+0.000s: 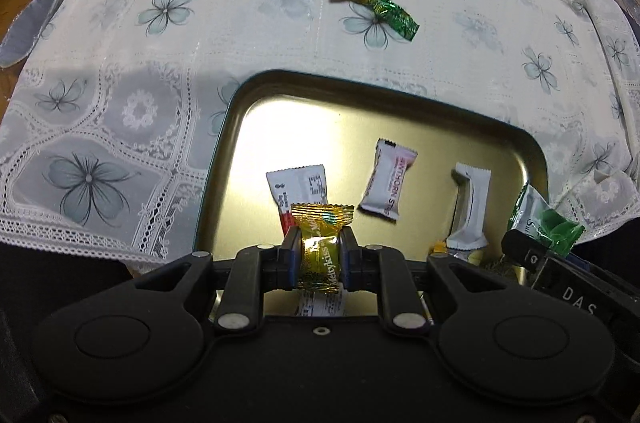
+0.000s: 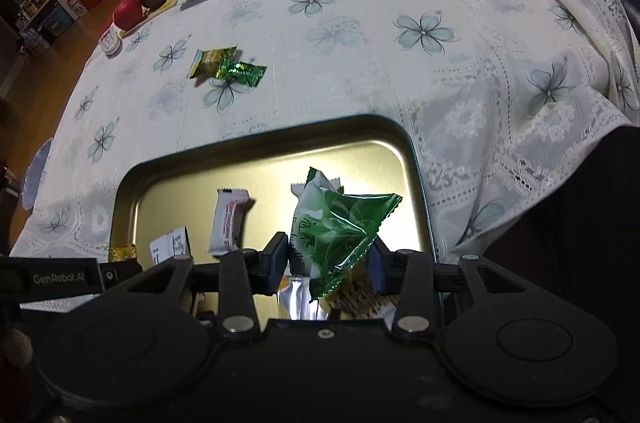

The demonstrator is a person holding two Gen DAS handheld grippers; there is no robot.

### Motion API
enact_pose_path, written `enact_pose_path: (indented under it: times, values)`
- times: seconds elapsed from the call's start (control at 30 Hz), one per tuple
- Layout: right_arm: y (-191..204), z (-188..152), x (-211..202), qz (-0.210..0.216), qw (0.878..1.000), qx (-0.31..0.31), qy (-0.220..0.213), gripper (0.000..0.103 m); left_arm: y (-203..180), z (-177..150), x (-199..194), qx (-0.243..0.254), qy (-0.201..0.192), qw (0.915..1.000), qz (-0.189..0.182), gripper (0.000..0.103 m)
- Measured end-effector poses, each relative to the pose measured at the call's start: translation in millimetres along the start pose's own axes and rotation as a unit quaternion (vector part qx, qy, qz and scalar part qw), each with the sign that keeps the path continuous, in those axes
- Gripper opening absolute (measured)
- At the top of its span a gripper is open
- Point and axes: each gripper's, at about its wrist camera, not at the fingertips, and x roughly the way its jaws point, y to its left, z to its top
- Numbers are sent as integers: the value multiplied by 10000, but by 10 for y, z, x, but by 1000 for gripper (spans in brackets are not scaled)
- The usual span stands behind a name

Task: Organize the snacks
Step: 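Carry the gold candy and green-and-white packet over the gold tray, then open the left tool to drop the gold candy while the right tool releases the green packet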

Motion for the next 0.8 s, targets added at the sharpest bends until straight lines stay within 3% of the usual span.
enact_pose_path:
  times: [0.13,0.33,0.8]
  values:
    - [14,-136,-14,-28,9998,-56,178,43,-11,-108,34,71,-24,9995,299,25]
    - [-3,-203,4,-111,9995,-94,283,43,-57,-133,89,177,34,9992,354,26]
    - [-84,53,26,-143,9997,-4,201,43,-323,212,53,332,-228,9977,552,26]
